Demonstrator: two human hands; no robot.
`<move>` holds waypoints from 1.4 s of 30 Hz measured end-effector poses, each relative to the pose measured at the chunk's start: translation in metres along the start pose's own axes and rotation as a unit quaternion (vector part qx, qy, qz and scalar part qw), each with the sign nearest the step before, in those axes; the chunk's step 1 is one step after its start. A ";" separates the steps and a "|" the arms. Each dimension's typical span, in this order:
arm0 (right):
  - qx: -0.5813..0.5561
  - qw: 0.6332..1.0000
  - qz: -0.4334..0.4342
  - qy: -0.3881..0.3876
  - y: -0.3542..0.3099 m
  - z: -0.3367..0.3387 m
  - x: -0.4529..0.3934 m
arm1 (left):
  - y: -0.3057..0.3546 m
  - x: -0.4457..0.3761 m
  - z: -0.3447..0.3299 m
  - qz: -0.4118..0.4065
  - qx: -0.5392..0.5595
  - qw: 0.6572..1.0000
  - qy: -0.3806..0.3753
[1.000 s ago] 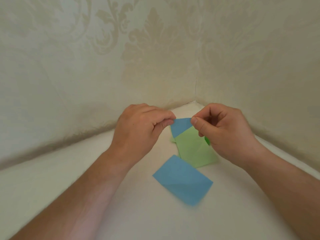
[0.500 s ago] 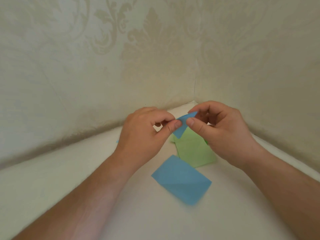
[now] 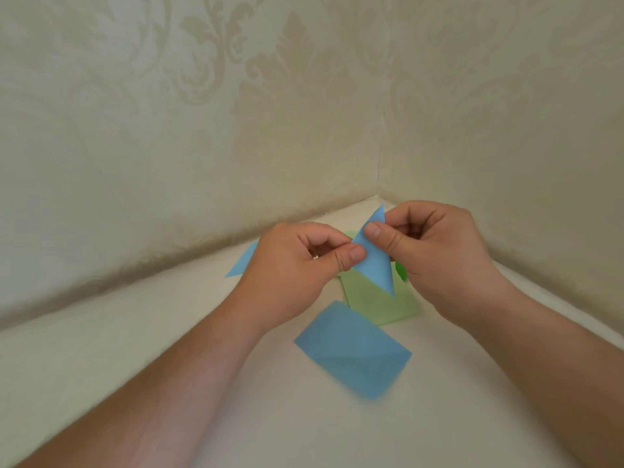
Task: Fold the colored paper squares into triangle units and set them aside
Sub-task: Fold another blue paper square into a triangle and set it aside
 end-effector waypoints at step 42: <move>0.065 0.994 -0.005 -0.082 0.006 -0.014 0.004 | 0.002 0.000 -0.004 0.015 0.130 0.989 0.071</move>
Point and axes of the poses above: each hand's wrist, its own x-axis away from the middle knuckle, its own z-axis out of the back of the hand, y = z × x, the point moved 7 cm from there along -x, towards the middle knuckle, and after that the axes turned 14 degrees about -z, right-handed, at the moved point
